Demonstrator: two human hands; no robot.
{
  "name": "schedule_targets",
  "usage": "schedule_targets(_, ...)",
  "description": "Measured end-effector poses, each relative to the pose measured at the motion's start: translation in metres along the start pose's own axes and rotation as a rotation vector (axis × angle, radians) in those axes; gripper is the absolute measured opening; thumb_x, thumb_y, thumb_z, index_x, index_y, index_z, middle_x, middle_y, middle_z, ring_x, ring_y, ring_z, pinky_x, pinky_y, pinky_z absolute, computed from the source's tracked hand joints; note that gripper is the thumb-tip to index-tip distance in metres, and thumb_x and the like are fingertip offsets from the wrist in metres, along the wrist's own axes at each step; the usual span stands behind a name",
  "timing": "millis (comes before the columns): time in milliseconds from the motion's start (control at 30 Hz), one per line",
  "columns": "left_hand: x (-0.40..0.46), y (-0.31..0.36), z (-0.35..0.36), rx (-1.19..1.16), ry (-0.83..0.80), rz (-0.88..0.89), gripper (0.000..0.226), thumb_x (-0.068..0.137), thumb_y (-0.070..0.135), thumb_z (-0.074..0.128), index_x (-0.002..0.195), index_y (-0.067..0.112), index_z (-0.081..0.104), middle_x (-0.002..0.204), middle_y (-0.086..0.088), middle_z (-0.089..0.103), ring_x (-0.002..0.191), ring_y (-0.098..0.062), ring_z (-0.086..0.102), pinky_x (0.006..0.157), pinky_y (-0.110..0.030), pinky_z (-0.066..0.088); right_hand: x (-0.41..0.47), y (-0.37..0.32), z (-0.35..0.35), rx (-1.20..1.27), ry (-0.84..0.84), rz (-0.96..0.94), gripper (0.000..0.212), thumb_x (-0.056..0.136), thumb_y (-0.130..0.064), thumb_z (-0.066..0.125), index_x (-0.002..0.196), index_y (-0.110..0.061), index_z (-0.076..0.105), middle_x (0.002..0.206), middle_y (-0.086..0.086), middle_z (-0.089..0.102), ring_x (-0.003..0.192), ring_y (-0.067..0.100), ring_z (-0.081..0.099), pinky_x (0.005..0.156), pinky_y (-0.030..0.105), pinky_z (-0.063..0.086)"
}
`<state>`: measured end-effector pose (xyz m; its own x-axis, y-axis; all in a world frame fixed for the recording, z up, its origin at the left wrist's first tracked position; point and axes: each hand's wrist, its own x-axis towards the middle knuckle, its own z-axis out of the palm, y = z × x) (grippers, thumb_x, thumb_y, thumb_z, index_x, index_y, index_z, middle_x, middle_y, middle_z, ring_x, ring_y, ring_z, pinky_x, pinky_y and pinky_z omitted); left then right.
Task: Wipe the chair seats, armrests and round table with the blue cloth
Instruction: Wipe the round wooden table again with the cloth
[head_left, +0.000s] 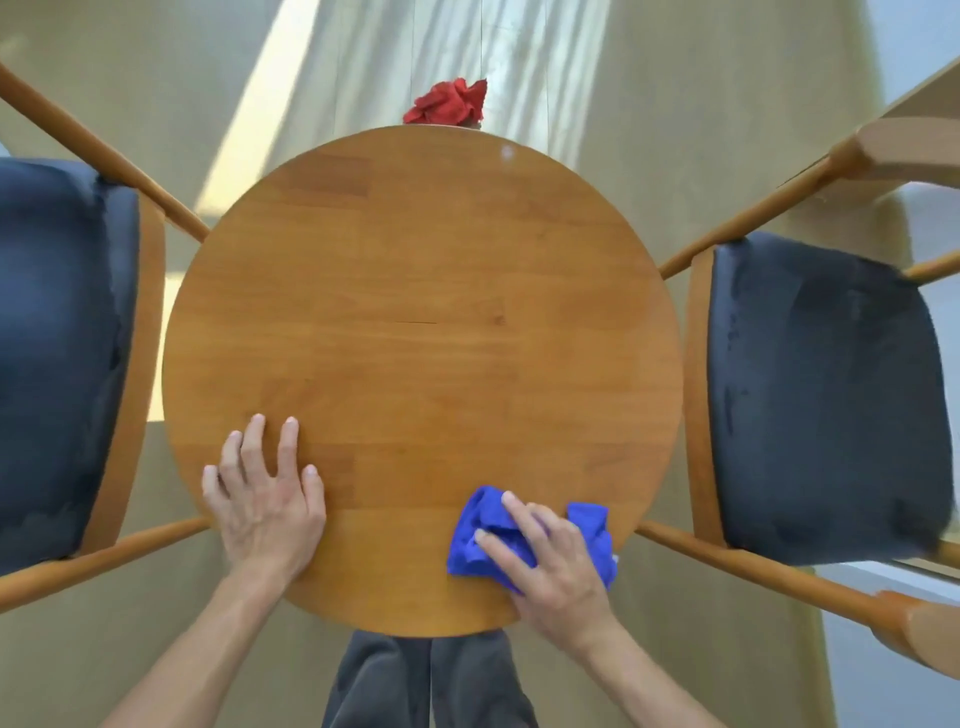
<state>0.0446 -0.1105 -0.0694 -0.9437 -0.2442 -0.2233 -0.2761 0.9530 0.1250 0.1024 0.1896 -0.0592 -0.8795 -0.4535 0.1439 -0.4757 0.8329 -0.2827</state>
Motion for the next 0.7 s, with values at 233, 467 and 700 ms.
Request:
schedule_targets(233,0.016,0.033,0.004,-0.037,-0.004,0.104,0.058,0.086,0.033,0.031,0.138,0.011,0.042,0.152,-0.020,0.027,0.141,-0.039,0.023,0.106,-0.068,0.018,0.123,0.122,-0.016,-0.204,0.246,1.097,0.051,0.093,-0.028,0.056,0.140,-0.010,0.045,0.147,0.028,0.032,0.113,0.047,0.046,0.090,0.054,0.040)
schedule_targets(467,0.082,0.081,-0.004,-0.068,-0.031,0.077,0.061,0.089,0.038,0.031,0.146,0.018,0.037,0.158,-0.014,0.021,0.146,-0.035,0.013,0.109,-0.069,0.011,0.101,-0.020,0.025,-0.021,0.001,0.230,0.056,0.082,-0.031,0.056,0.137,-0.023,0.051,0.150,0.020,0.036,0.116,0.039,0.051,0.083,0.043,0.045)
schedule_targets(700,0.083,0.074,0.012,-0.025,0.024,0.114,0.061,0.094,0.043,0.020,0.150,0.021,0.028,0.160,-0.011,0.014,0.147,-0.033,0.010,0.111,-0.067,0.007,0.065,0.142,-0.029,-0.087,0.071,0.318,0.052,0.082,-0.022,0.068,0.132,-0.016,0.057,0.145,0.018,0.044,0.111,0.037,0.056,0.091,0.047,0.047)
